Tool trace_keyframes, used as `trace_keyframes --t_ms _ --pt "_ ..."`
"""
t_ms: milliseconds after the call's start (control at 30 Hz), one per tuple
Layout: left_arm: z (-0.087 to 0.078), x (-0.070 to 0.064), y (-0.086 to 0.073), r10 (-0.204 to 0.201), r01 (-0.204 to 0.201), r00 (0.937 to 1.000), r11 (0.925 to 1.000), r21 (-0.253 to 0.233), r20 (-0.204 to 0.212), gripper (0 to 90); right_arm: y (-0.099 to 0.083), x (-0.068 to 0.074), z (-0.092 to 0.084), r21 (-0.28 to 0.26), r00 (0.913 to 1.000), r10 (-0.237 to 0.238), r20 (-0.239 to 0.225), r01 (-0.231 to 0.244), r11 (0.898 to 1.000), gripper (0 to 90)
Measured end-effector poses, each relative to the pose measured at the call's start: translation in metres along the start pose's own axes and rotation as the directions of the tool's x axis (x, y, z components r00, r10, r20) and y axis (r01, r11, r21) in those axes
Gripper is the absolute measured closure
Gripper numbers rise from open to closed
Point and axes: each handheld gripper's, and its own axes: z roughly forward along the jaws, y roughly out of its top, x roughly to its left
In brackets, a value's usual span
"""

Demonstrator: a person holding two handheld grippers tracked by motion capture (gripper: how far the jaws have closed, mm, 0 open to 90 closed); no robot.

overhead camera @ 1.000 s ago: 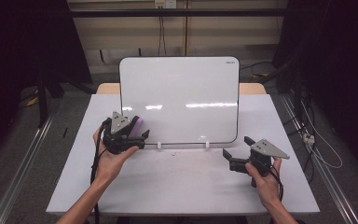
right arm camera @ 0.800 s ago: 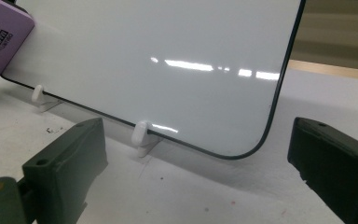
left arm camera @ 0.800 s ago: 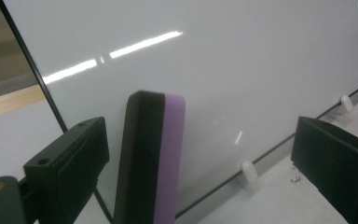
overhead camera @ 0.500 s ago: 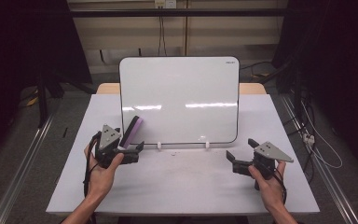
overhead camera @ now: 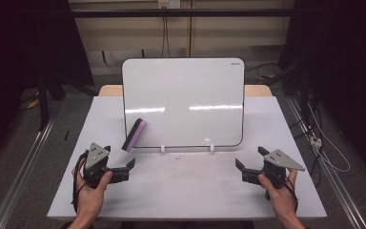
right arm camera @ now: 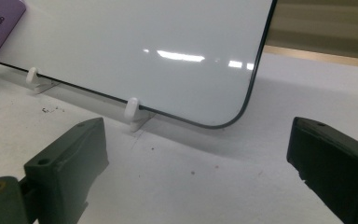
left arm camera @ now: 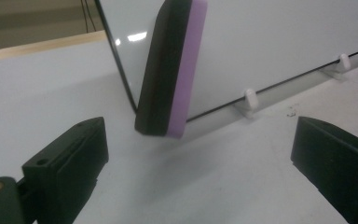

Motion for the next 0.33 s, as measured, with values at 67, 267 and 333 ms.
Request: trace_keyframes --t_ms 67,267,333 --pt "-0.001 0.002 -0.005 -0.014 0.014 0.9999 0.9999 0.003 -0.010 3.8 -0.002 -0.002 -0.002 -0.002 0.9999 0.001 0.011 -0.001 1.000 4.3" --pt "-0.004 0.001 -0.016 -0.012 0.012 0.9995 0.9999 -0.012 -0.030 3.9 -0.006 -0.005 -0.003 -0.007 0.9995 0.025 0.020 -0.025 1.000 4.3" --pt "-0.005 0.002 -0.019 -0.012 0.011 0.9990 0.9999 -0.006 -0.043 3.7 -0.006 -0.006 -0.003 -0.010 0.9995 0.029 0.012 -0.029 1.000 4.3"
